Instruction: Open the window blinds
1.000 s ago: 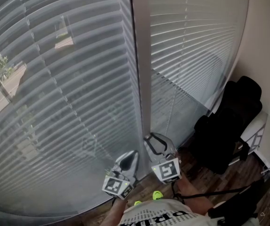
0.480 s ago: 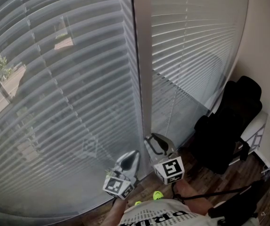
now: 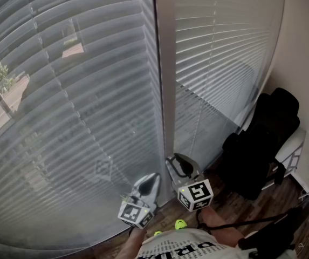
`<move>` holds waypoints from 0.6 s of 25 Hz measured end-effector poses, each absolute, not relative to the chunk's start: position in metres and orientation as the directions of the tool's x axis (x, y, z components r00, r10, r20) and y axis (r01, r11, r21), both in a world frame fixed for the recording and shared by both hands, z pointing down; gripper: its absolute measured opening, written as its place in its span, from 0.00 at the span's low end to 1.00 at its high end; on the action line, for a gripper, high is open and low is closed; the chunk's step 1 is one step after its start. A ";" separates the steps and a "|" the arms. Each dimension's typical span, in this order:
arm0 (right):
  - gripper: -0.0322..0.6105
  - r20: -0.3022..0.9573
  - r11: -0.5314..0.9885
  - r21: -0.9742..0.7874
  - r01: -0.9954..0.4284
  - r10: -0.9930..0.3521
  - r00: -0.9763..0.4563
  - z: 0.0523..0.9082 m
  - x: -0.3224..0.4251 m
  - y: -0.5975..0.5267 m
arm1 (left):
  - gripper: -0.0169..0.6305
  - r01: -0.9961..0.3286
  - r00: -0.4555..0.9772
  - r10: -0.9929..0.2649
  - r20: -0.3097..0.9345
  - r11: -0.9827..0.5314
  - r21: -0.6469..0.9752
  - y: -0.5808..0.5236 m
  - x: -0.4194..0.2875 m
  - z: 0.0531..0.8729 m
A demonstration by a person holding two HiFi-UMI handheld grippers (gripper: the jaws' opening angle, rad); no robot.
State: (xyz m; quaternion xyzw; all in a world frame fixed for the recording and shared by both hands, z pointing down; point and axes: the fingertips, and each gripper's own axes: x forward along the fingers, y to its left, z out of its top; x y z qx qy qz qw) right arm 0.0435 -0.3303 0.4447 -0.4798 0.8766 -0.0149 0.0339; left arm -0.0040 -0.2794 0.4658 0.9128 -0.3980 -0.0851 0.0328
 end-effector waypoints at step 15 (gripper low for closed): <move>0.32 0.046 0.434 0.616 -0.658 -0.853 -0.520 0.441 0.034 -0.326 | 0.02 -0.708 0.682 -0.720 -0.132 -0.694 0.131 -0.278 -0.003 0.465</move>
